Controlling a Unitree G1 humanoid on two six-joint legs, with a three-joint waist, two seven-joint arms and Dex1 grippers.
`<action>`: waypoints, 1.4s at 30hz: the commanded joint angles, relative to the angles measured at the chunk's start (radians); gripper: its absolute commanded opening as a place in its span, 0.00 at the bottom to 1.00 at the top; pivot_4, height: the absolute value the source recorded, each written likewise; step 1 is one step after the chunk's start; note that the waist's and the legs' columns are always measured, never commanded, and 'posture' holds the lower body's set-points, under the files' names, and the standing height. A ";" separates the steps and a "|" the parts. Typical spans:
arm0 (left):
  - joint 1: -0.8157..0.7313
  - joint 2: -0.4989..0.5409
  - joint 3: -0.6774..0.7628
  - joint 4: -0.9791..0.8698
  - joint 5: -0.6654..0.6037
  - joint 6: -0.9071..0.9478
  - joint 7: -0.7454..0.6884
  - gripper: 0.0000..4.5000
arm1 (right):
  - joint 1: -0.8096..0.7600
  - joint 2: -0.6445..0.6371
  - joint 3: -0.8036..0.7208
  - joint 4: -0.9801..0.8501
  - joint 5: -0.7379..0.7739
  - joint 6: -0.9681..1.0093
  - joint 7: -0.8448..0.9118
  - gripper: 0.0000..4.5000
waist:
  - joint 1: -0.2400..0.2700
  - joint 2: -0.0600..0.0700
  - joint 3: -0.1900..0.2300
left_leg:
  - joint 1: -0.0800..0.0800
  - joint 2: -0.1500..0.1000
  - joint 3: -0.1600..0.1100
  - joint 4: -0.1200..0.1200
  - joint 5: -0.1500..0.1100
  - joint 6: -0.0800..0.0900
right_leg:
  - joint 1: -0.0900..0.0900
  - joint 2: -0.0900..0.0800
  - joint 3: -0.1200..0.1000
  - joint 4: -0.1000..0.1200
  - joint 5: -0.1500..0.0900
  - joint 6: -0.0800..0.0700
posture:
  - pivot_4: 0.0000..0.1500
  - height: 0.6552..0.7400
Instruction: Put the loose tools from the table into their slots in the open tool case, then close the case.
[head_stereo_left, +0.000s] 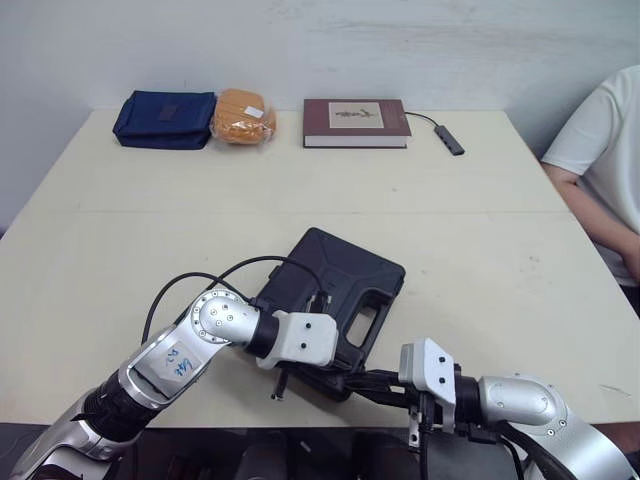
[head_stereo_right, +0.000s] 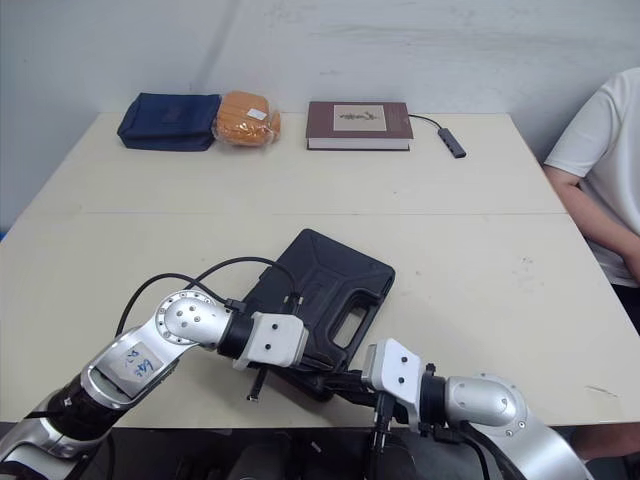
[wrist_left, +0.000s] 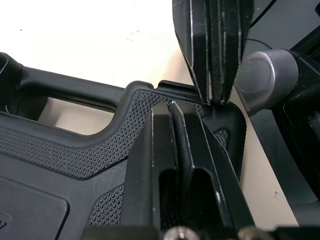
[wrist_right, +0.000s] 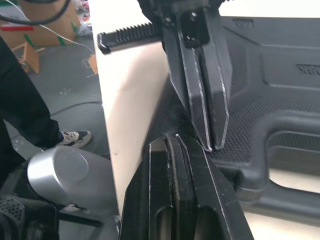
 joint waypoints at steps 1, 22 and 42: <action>0.072 0.058 -0.120 0.127 0.112 0.106 -0.007 0.01 | 0.022 -0.028 -0.044 -0.033 0.046 -0.020 0.034 0.00 | 0.000 0.000 0.000 | 0.000 0.000 0.000 0.000 0.000 0.000 | 0.000 0.000 0.000 0.000 0.000 0.000 | 1.00 1.00; 0.243 -0.021 0.576 0.162 -0.253 -0.176 0.061 0.13 | 0.126 -0.166 -0.576 0.233 0.070 -0.314 0.222 0.00 | 0.000 0.000 0.033 | -0.016 -0.001 0.001 0.000 0.009 0.000 | -0.015 0.001 -0.003 0.002 0.003 0.005 | 1.00 1.00; 0.641 0.138 1.139 0.639 -0.121 -0.419 0.121 1.00 | -0.198 -0.372 -0.681 0.839 -0.038 -0.566 0.396 0.99 | -0.005 0.000 0.047 | -0.019 -0.002 0.003 0.004 0.007 -0.001 | -0.018 -0.002 -0.003 0.003 0.004 0.008 | 1.00 1.00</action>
